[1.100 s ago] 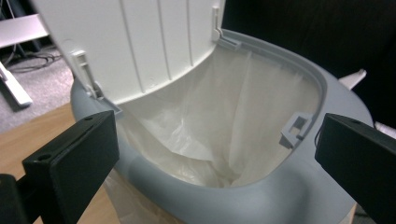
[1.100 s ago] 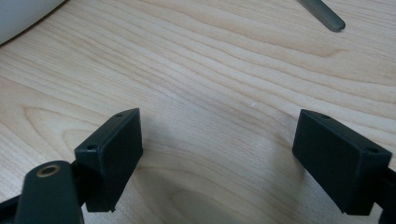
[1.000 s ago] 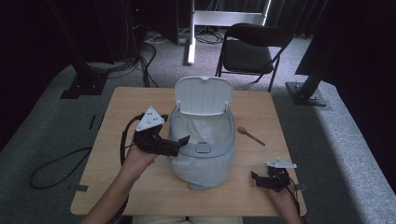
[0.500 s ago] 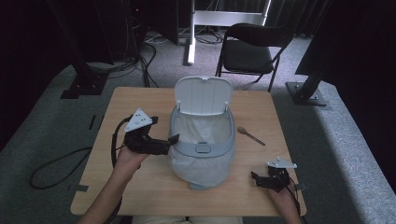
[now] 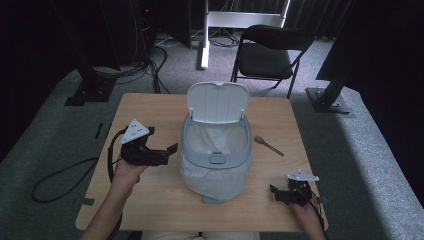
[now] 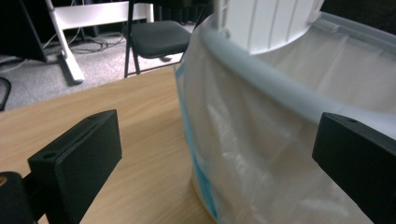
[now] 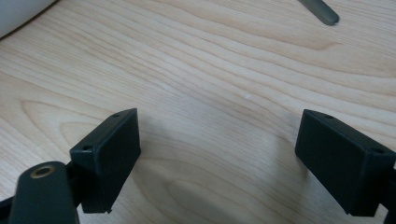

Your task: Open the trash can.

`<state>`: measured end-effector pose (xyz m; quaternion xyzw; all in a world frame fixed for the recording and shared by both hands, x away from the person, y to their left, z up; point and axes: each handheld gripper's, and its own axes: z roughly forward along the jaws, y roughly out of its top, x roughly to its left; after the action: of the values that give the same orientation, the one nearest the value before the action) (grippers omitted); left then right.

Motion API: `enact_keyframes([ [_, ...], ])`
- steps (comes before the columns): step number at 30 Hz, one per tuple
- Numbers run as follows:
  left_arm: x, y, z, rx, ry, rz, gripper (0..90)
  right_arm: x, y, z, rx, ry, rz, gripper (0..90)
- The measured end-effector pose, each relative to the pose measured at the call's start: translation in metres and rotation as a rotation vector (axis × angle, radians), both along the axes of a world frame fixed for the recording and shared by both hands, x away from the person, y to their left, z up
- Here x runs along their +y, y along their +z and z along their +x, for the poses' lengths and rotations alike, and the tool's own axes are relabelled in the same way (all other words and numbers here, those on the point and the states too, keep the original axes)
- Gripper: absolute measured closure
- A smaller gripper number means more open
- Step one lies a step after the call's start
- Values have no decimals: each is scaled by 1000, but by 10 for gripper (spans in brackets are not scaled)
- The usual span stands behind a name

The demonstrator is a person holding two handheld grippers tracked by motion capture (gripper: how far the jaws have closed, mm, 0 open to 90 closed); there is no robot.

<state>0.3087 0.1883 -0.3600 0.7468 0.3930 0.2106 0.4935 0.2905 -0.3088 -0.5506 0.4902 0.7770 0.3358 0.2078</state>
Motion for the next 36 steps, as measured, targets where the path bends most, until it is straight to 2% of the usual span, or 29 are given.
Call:
enact_keyframes([
  [5,11,-11,2,12,35,0,14,-3,0,1,-1,-9,-1,134],
  [13,25,-28,5,14,97,24,14,-4,0,1,-2,-7,-1,134],
  [18,34,-44,7,34,120,33,14,-5,0,1,-6,-3,-10,137],
  [26,46,-66,11,66,158,47,14,-11,5,7,-40,-54,-32,134],
  [31,53,-80,13,84,182,66,14,-14,12,14,-60,-85,8,129],
  [36,62,-95,15,113,212,79,14,-14,19,23,-68,-83,28,127],
])
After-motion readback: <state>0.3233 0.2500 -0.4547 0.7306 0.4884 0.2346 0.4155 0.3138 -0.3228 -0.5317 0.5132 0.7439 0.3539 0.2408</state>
